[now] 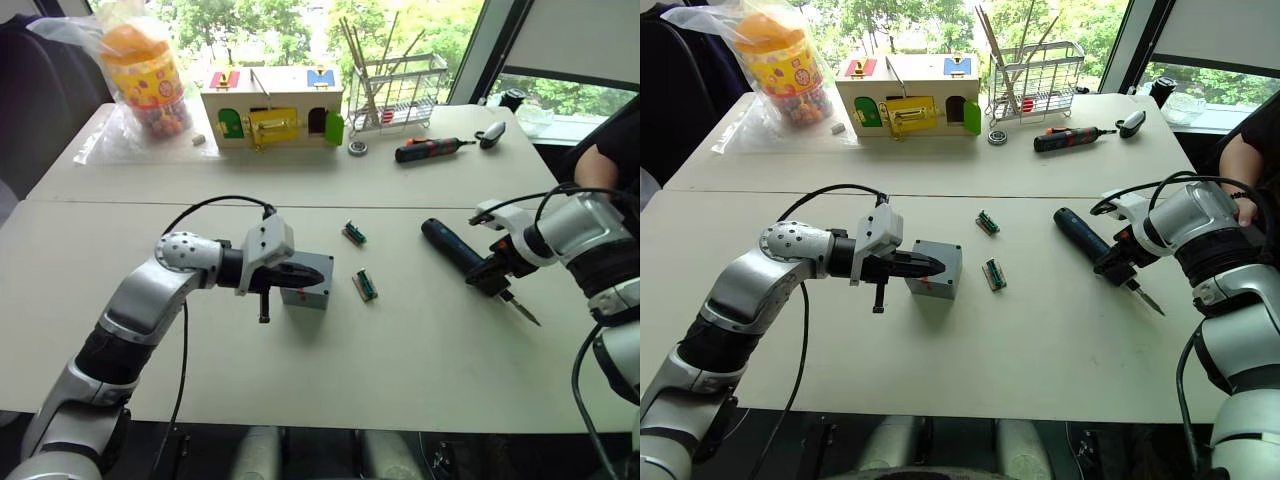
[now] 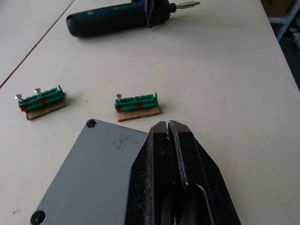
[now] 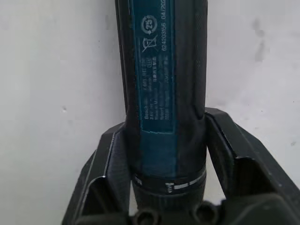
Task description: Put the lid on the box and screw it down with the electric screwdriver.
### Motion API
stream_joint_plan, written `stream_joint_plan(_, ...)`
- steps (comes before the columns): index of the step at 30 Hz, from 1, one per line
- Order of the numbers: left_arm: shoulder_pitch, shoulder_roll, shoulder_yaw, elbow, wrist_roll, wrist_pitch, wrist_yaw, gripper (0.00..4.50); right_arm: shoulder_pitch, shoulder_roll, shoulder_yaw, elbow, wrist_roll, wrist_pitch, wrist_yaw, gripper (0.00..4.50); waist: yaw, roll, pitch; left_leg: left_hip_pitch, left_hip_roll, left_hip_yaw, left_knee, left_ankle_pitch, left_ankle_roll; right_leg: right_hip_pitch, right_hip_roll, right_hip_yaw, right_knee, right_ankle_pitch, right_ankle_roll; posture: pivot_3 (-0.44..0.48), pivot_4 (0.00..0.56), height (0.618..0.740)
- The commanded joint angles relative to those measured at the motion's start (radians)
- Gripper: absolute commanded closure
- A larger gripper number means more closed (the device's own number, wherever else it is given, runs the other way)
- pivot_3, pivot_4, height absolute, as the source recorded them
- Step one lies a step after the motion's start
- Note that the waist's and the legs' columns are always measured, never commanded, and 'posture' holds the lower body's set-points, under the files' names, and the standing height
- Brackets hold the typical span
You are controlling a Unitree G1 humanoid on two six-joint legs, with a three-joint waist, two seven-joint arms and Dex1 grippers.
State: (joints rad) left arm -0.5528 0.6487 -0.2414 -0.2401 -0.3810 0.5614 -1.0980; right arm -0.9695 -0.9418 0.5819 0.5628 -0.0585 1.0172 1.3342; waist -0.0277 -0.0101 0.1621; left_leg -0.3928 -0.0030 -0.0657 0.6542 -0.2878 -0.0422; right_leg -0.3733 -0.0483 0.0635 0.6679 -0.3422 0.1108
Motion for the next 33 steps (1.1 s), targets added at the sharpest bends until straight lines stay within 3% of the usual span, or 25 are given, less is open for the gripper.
stream_joint_plan(1,-0.012,0.003,0.033,-0.011,-0.001,-0.015,0.010,4.50,0.104,-0.013,0.044,-0.011,-0.016,0.013,0.038,2.66,0.014,-0.001,0.000,0.000,0.000,0.000,0.000,0.000,0.000,0.000,0.000,0.000,0.000,0.000,0.000,0.000,0.150,0.740)
stream_joint_plan(6,-0.040,-0.012,0.023,0.034,0.007,-0.034,0.007,4.50,0.118,-0.021,-0.011,0.013,-0.038,0.000,0.007,2.66,0.034,-0.002,-0.001,0.000,-0.001,-0.007,0.003,0.000,0.000,0.007,0.000,-0.008,-0.003,0.000,0.000,0.000,0.150,0.740)
stream_joint_plan(10,-0.075,-0.018,0.019,0.103,0.016,-0.061,-0.019,4.50,0.020,-0.009,-0.097,0.086,-0.039,-0.017,-0.016,2.66,0.032,-0.002,-0.001,0.000,-0.001,-0.010,0.007,0.000,0.000,0.010,-0.001,-0.011,-0.003,0.000,0.000,0.000,0.150,0.740)
stream_joint_plan(14,-0.124,-0.015,0.043,0.185,-0.003,-0.063,-0.066,4.50,-0.105,-0.041,-0.204,0.075,0.018,0.065,0.010,2.66,0.022,0.009,0.006,-0.001,-0.003,-0.009,0.008,0.000,-0.001,0.008,-0.002,-0.011,-0.001,0.001,0.001,0.000,0.150,0.740)
stream_joint_plan(16,-0.142,-0.009,0.063,0.222,-0.016,-0.061,-0.090,4.50,-0.161,-0.047,-0.294,0.049,0.064,0.138,-0.027,2.66,0.013,0.015,0.007,-0.011,-0.003,-0.009,0.010,0.001,-0.002,-0.003,-0.002,-0.011,0.001,0.001,0.001,0.000,0.150,0.740)
stream_joint_plan(19,-0.183,-0.009,0.093,0.286,-0.034,-0.046,-0.112,4.50,-0.180,-0.021,-0.582,-0.098,0.186,0.252,-0.134,2.66,0.007,0.015,0.007,-0.027,-0.004,-0.008,0.010,0.005,-0.009,-0.025,-0.002,-0.010,0.013,0.001,0.001,0.000,0.150,0.740)
stream_joint_plan(20,-0.196,-0.011,0.095,0.303,-0.036,-0.040,-0.115,4.50,-0.162,0.019,-0.727,-0.193,0.226,0.297,-0.186,2.66,0.006,0.015,0.007,-0.030,-0.004,-0.007,0.010,0.006,-0.010,-0.029,-0.001,-0.011,0.015,0.001,0.001,0.000,0.150,0.740)
stream_joint_plan(23,-0.210,-0.007,0.090,0.335,-0.028,-0.042,-0.137,4.50,-0.068,0.156,-0.993,-0.472,0.297,0.333,-0.326,2.66,0.005,0.014,0.007,-0.033,-0.003,-0.008,0.010,0.006,-0.010,-0.033,0.002,-0.011,0.018,0.001,0.000,0.000,0.150,0.740)
stream_joint_plan(26,-0.211,-0.007,0.066,0.337,-0.015,-0.032,-0.152,4.50,0.065,0.520,-1.251,-0.871,0.362,0.153,-0.572,2.66,0.002,0.012,0.005,-0.032,-0.002,-0.010,0.012,0.006,-0.010,-0.032,0.002,-0.012,0.020,0.001,0.000,0.000,0.150,0.740)
stream_joint_plan(28,-0.206,-0.010,0.058,0.330,-0.015,-0.022,-0.159,4.50,0.124,0.678,-1.286,-1.003,0.391,0.091,-0.686,2.66,0.001,0.013,0.006,-0.032,-0.002,-0.010,0.012,0.009,-0.015,-0.032,0.000,-0.011,0.022,0.001,0.000,0.000,0.150,0.740)
stream_joint_plan(30,-0.197,-0.014,0.034,0.311,-0.001,-0.016,-0.156,4.50,0.175,0.841,-1.327,-1.114,0.598,0.119,-0.684,2.66,0.008,0.013,0.006,-0.033,-0.004,-0.011,0.012,0.012,-0.020,-0.033,-0.002,-0.011,0.025,0.001,0.000,0.000,0.150,0.740)
stream_joint_plan(33,-0.178,-0.019,-0.009,0.320,0.052,-0.052,-0.146,4.50,0.284,0.984,-1.226,-1.214,0.664,0.039,-0.741,2.66,0.004,0.013,0.006,-0.032,-0.006,-0.012,0.012,0.012,-0.020,-0.032,-0.003,-0.011,0.028,0.001,0.000,0.000,0.150,0.740)
